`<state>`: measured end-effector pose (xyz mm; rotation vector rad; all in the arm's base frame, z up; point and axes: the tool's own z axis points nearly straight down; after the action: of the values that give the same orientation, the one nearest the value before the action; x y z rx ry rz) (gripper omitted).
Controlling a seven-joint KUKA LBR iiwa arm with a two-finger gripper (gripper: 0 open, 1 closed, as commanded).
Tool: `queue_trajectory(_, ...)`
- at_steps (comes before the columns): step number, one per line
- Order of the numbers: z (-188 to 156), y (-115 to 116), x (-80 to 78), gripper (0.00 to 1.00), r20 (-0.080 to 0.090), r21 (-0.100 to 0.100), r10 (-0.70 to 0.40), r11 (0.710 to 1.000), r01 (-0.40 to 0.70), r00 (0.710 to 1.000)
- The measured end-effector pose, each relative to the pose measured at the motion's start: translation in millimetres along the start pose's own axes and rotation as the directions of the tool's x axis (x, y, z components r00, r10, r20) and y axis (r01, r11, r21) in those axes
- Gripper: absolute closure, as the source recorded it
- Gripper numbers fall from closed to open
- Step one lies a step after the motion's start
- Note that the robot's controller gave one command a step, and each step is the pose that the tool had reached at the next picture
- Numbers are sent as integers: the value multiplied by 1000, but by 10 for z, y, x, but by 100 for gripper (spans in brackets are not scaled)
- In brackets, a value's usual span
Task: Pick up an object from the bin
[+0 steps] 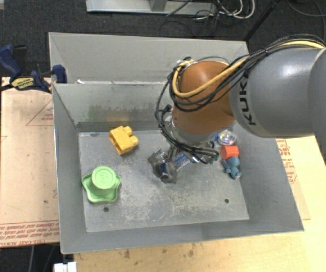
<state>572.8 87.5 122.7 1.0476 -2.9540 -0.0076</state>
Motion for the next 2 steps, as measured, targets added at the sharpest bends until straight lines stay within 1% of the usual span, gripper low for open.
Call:
queue_trajectory(1, -47, -27, -15, 0, 7, 6, 3, 1000, -3, 1000)
queue_trajectory(2, 367, -588, -190, 0, 6, 8, -115, 993, 114, 993)
